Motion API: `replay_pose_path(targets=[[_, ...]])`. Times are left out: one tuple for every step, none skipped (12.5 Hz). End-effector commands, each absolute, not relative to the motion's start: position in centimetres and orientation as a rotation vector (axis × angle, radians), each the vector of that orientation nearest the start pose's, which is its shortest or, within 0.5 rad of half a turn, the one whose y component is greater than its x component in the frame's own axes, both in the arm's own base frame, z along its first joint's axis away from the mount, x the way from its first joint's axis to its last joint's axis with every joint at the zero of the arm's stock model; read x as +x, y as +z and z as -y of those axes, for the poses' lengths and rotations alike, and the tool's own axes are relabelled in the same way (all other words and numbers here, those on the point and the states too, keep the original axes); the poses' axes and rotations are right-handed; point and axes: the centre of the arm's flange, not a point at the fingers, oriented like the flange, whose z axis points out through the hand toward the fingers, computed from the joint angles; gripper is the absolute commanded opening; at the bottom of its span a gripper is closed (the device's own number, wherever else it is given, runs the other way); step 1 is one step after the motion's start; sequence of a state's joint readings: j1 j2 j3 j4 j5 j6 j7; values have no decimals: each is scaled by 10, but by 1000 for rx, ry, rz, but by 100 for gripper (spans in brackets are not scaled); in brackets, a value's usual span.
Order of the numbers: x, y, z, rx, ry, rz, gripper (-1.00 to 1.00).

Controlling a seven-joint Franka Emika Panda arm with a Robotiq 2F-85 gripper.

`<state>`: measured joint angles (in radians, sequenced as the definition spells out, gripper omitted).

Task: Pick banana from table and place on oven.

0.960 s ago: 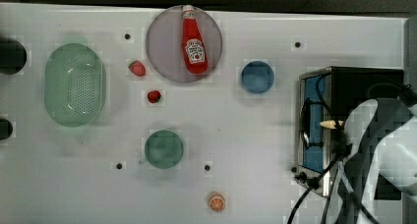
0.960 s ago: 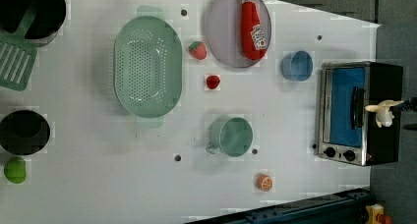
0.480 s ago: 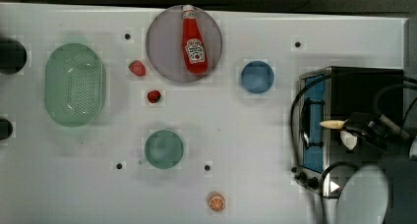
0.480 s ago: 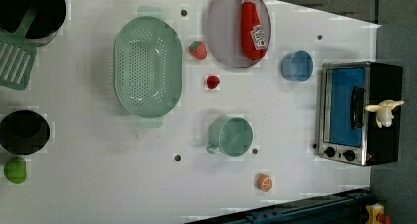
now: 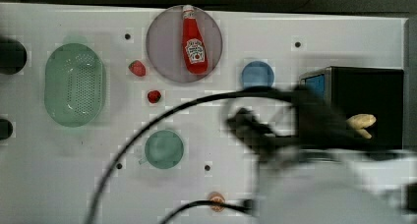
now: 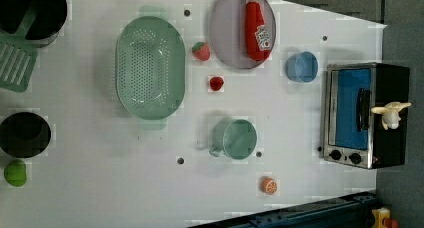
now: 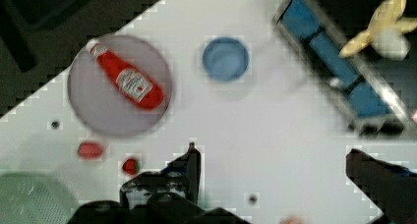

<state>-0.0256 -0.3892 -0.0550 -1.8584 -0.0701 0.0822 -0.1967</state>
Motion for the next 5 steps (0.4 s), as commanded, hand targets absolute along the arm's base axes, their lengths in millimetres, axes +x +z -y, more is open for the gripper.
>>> replay_pose_path(targets=[[444, 616, 14, -2902, -63, -1317, 100], [440, 613, 12, -2892, -42, -1312, 100], [438, 610, 14, -2879, -25, -1318, 100], [437, 608, 19, -2873, -17, -1328, 100], [437, 607, 22, -2868, -13, -1337, 100]])
